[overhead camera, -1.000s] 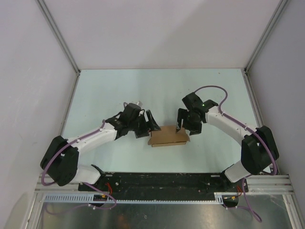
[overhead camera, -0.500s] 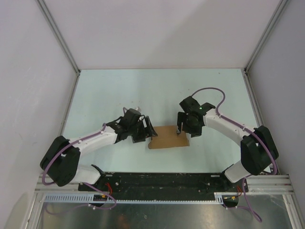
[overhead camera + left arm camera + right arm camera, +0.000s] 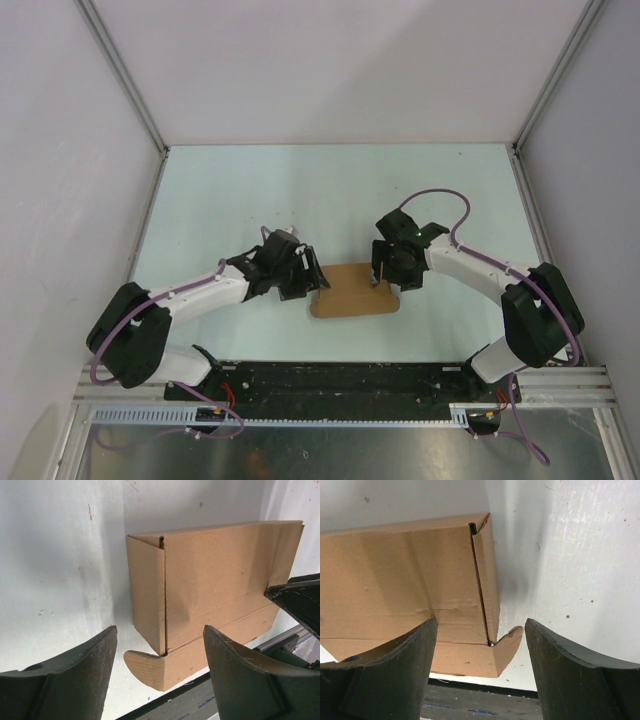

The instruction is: Fold the paper box

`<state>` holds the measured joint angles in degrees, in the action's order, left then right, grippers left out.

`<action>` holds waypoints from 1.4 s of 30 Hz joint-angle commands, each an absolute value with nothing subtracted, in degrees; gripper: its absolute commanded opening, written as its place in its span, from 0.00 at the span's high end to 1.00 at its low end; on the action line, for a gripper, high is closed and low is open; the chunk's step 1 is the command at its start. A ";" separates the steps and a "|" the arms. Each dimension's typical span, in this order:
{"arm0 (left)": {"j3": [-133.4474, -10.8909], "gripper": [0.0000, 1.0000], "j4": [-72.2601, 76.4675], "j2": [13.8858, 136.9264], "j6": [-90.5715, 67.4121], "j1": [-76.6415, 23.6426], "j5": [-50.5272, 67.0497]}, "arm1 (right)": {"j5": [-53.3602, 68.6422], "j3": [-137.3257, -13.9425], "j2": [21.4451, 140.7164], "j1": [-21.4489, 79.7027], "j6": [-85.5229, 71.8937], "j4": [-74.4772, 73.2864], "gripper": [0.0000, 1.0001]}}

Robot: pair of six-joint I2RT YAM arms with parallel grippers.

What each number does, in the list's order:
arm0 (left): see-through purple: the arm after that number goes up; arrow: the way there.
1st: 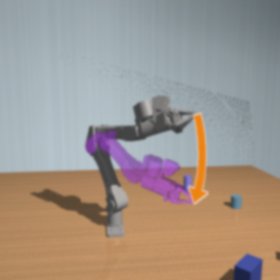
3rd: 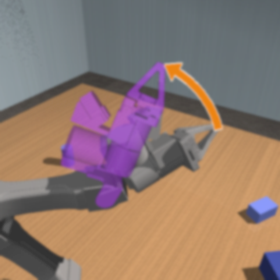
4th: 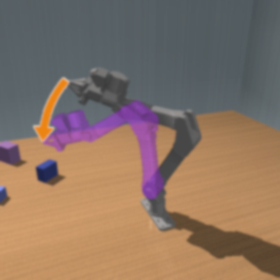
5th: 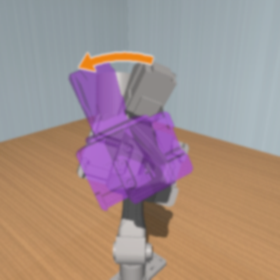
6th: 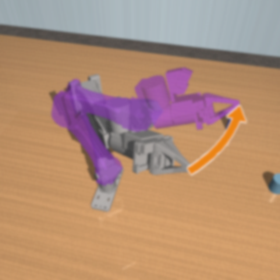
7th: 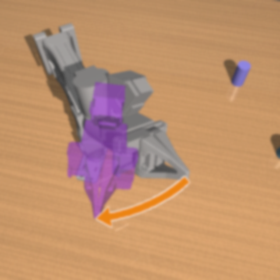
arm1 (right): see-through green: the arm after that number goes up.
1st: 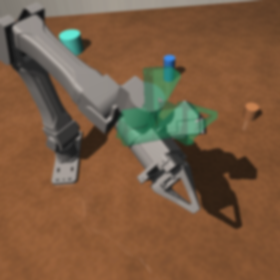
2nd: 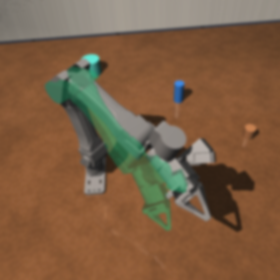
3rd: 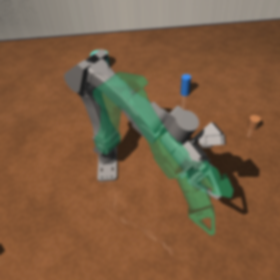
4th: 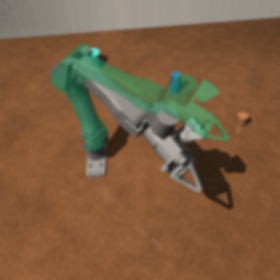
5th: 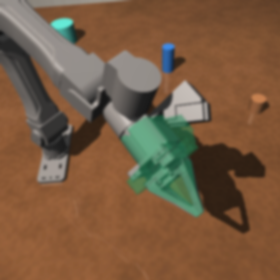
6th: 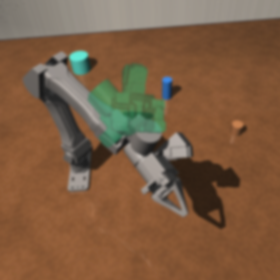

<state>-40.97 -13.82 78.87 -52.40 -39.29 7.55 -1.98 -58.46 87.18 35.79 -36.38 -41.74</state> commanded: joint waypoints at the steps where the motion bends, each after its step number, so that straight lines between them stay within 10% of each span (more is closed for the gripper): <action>1: -39.99 0.28 -12.39 79.01 -50.98 -39.99 5.80 | -3.87 -57.57 85.87 36.04 -35.95 -39.73 0.24; 7: -39.46 0.52 -12.39 79.28 -50.80 -40.25 5.01 | -3.96 -57.30 86.40 36.12 -35.95 -39.38 0.24; 42: -40.52 0.51 -12.48 81.21 -48.87 -41.13 3.43 | -3.79 -49.75 82.62 37.18 -33.13 -28.74 0.27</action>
<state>-39.86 -12.03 80.38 -50.92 -40.49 6.09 -2.57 -51.00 83.20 36.80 -32.95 -30.87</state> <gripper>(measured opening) 0.496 0.732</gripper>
